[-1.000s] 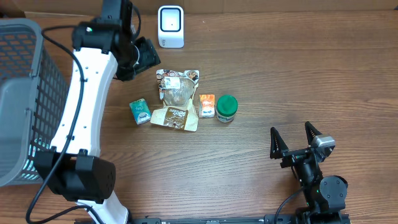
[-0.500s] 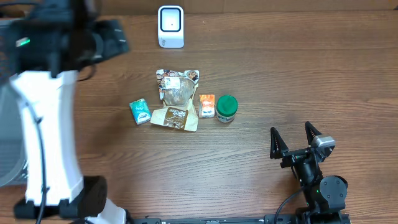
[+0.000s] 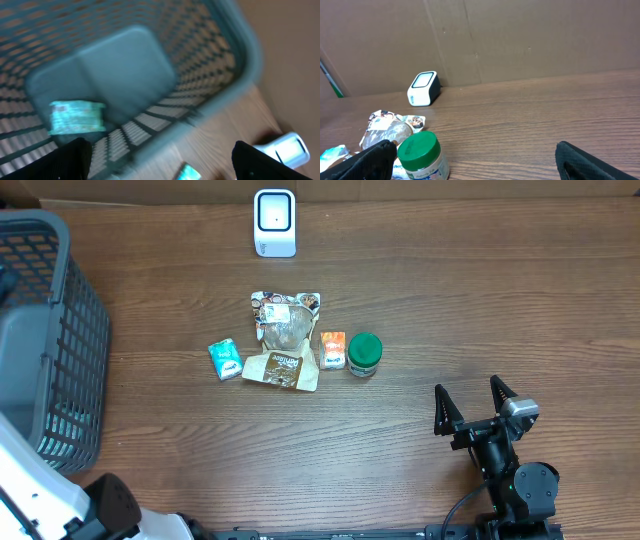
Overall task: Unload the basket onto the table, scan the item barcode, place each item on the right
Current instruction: 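Reach the left gripper back into the basket and grasp the light-green bag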
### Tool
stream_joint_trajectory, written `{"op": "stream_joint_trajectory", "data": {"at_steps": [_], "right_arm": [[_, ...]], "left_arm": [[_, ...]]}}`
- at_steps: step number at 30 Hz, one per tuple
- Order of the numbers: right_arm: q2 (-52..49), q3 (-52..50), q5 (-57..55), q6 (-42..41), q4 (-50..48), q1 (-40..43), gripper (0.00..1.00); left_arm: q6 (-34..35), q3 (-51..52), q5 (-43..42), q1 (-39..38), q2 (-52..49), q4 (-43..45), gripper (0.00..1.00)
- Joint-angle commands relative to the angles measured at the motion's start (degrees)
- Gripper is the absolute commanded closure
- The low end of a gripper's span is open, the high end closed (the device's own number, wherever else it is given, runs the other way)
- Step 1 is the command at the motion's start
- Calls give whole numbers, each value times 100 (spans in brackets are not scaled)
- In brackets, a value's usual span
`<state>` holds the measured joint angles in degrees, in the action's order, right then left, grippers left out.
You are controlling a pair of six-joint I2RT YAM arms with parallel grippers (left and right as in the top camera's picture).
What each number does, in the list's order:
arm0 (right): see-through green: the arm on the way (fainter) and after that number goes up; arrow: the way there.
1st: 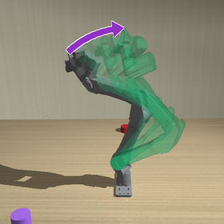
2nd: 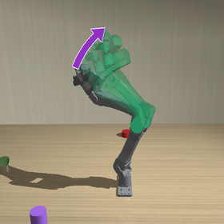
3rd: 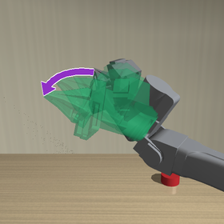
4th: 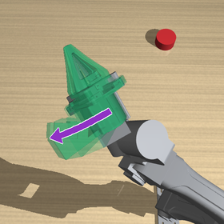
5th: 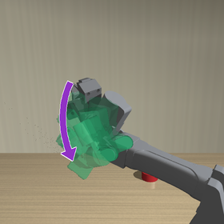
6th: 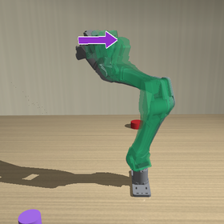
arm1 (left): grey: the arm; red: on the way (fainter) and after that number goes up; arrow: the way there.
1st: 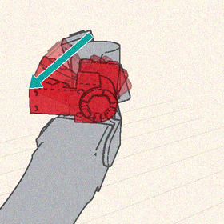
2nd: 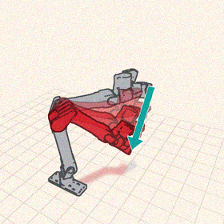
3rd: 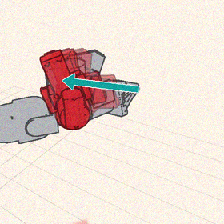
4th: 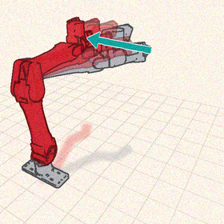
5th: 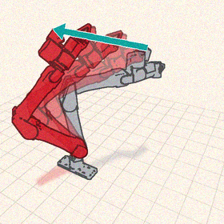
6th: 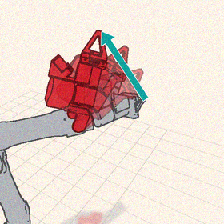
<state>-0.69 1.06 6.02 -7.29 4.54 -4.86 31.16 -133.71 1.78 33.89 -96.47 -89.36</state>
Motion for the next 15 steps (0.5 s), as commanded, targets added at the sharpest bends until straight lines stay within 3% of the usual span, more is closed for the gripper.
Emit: {"op": "stream_joint_trajectory", "data": {"at_steps": [1, 6, 15], "right_arm": [[24, -61, 9, -11, -31, 33, 0], [24, -61, 7, -13, -31, 33, 0], [24, -61, 7, -11, -31, 33, 0]], "left_arm": [[227, 332, -122, 509, -236, -13, 9], [-37, 1198, -118, 914, -352, 352, 10], [-994, 3803, -184, 1119, -356, 1954, 11]]}}
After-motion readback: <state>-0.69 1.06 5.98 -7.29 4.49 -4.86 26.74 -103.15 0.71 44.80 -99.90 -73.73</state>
